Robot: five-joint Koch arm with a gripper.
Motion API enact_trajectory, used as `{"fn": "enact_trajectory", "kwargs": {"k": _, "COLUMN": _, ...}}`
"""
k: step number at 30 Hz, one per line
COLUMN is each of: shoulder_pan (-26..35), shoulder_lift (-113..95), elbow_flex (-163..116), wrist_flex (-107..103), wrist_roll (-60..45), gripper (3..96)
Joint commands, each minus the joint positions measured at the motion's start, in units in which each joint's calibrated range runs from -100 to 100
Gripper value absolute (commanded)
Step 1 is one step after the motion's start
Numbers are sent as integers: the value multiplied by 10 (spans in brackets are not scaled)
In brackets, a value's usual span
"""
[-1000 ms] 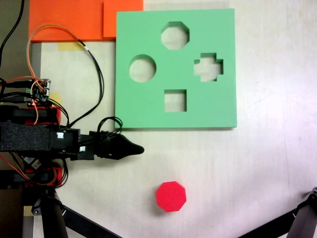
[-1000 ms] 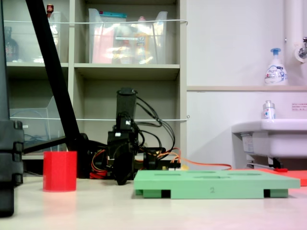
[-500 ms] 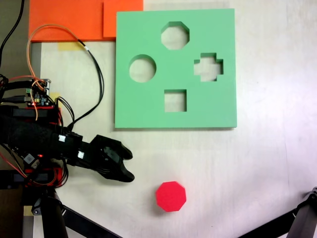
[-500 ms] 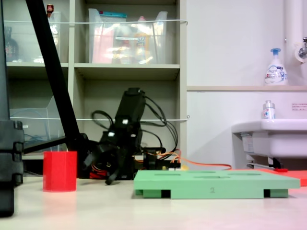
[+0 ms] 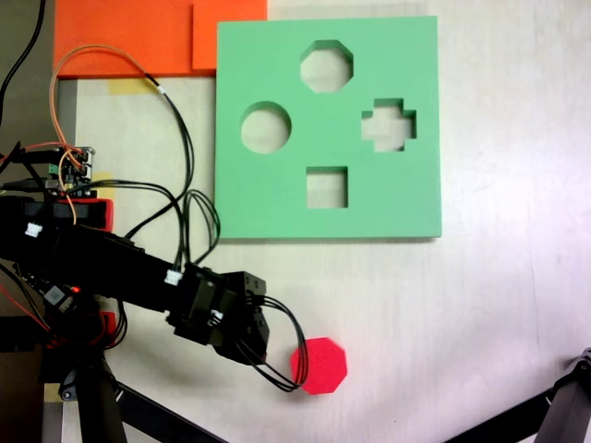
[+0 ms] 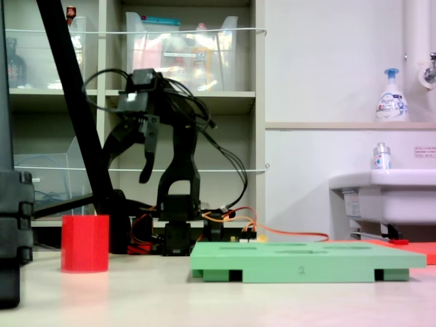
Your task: Put the octagonal pillar block into the corresponding hole
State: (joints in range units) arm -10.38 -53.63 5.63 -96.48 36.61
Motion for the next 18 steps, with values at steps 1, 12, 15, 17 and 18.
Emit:
{"fn": "enact_trajectory", "kwargs": {"k": 1, "shoulder_pan": -1, "shoulder_lift": 74, "elbow_flex": 92, "wrist_flex": -35, "wrist_roll": 3, "gripper": 434}}
{"fn": "enact_trajectory", "kwargs": {"k": 12, "shoulder_pan": -3, "shoulder_lift": 288, "elbow_flex": 188, "wrist_flex": -35, "wrist_roll": -1, "gripper": 760}}
{"fn": "enact_trajectory", "kwargs": {"k": 15, "shoulder_pan": -4, "shoulder_lift": 323, "elbow_flex": 191, "wrist_flex": -35, "wrist_roll": -4, "gripper": 825}}
{"fn": "enact_trajectory", "kwargs": {"k": 17, "shoulder_pan": -6, "shoulder_lift": 346, "elbow_flex": 192, "wrist_flex": -35, "wrist_roll": -4, "gripper": 825}}
{"fn": "enact_trajectory", "kwargs": {"k": 18, "shoulder_pan": -7, "shoulder_lift": 356, "elbow_flex": 194, "wrist_flex": -35, "wrist_roll": -4, "gripper": 825}}
